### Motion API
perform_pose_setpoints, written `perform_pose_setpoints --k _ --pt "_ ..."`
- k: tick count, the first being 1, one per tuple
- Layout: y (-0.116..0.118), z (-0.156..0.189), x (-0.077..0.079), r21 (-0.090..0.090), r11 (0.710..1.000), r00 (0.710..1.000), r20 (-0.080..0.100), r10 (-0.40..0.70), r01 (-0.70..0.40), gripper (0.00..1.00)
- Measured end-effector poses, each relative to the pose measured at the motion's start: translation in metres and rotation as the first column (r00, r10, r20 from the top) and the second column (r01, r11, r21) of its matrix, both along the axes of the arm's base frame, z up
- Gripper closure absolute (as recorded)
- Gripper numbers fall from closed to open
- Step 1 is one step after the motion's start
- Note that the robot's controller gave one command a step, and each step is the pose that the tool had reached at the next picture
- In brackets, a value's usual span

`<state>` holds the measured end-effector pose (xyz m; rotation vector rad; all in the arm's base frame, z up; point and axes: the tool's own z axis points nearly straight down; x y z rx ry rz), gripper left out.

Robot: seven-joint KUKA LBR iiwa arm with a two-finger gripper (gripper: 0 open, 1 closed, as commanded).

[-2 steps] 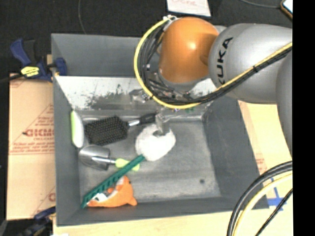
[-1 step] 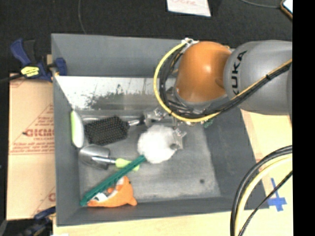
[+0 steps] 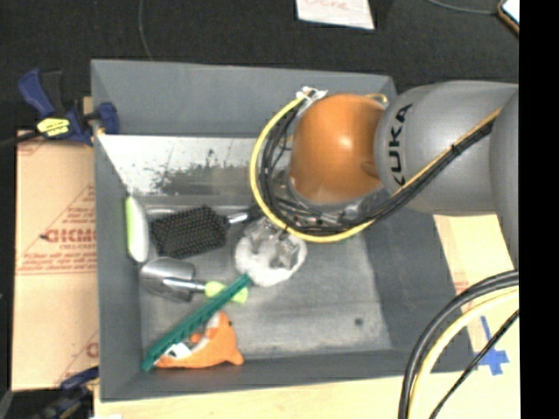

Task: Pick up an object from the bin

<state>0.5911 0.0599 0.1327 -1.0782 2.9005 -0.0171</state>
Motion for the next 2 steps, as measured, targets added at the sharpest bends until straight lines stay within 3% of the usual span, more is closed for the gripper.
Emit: perform_pose_setpoints --k 1,2 --pt "0.0 0.0 0.0 0.0 1.0 1.0 0.0 -0.001 0.001 1.0" --pt "-0.0038 -0.0074 0.0027 -0.007 0.989 0.99 0.005 0.144 -0.144 1.0"
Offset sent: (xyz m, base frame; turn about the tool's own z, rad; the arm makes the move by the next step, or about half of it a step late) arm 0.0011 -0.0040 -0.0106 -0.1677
